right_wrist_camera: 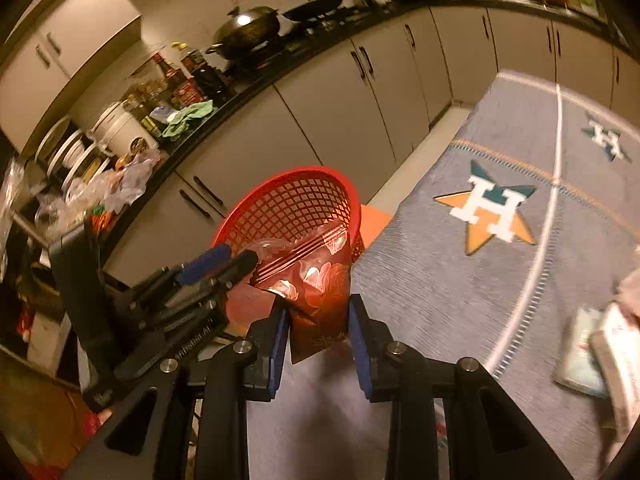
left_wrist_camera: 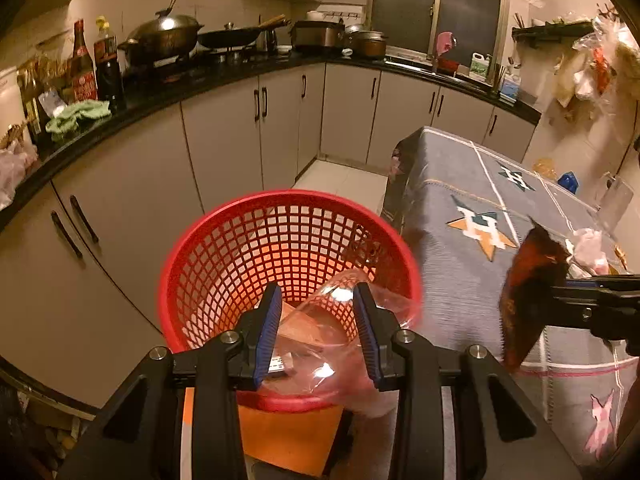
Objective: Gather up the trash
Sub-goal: 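Carry the bag and wrapper to the red basket and release both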
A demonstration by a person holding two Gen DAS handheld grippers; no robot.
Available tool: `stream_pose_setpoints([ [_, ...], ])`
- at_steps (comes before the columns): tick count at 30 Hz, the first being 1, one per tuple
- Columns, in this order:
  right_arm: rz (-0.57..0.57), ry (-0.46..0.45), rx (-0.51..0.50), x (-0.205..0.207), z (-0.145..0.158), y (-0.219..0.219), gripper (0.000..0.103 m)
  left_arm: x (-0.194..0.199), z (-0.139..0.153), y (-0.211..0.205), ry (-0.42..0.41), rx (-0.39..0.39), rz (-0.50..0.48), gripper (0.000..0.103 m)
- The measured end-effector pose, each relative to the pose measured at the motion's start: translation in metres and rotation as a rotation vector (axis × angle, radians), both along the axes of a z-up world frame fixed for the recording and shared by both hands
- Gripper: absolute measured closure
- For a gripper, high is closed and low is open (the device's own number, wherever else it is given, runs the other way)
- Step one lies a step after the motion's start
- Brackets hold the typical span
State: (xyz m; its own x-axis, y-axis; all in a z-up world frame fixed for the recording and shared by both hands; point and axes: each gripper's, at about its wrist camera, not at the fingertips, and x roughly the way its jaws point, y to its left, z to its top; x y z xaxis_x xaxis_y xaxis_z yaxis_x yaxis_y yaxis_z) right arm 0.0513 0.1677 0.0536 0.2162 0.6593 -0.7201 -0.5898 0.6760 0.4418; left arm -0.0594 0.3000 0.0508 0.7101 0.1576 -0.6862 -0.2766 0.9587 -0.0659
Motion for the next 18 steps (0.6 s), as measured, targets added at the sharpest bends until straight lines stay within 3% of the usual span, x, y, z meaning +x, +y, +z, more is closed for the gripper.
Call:
stream_pose_setpoints([
  [18,0.000,0.028,-0.007,0.023,-0.016,0.060,0.067,0.007,-0.012,0.037,0.015,-0.034,0.067,0.067],
])
